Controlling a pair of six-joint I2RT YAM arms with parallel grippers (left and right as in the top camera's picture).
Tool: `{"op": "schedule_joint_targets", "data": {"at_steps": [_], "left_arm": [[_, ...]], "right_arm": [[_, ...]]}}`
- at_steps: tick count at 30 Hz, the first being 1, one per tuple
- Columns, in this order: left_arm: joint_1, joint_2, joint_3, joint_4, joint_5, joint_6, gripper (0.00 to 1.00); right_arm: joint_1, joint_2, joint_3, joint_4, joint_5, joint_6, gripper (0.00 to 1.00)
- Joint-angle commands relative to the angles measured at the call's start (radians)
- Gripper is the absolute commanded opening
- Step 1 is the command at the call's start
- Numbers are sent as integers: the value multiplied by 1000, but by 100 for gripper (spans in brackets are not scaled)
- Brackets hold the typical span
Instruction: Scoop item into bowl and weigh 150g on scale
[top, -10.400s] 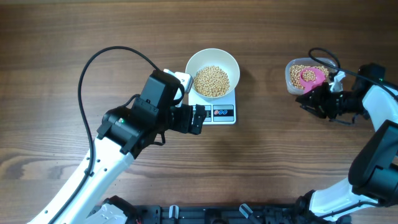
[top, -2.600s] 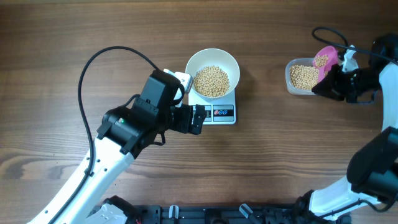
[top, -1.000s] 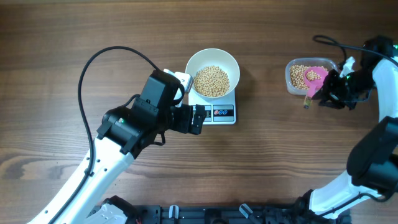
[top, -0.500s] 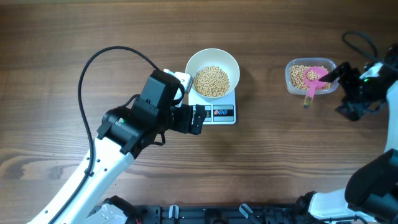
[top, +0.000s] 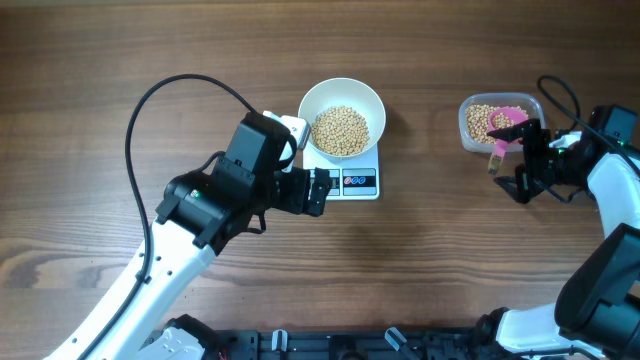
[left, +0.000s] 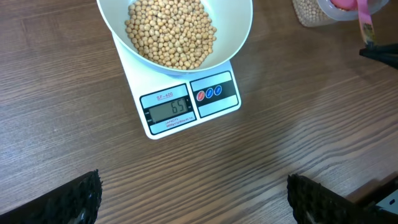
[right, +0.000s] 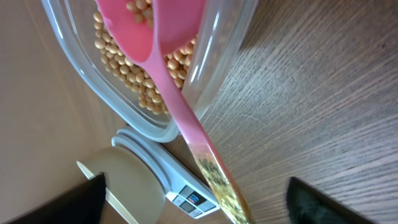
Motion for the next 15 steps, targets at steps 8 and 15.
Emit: {"op": "schedule_joint_targets", "data": {"at_steps": [8, 15], "left_arm": [[-5, -1, -4, 2, -10, 21, 100], [-5, -1, -4, 2, -10, 21, 100]], "right_arm": [[2, -10, -7, -2, 59, 16, 48], [16, -10, -9, -59, 90, 15, 49]]}}
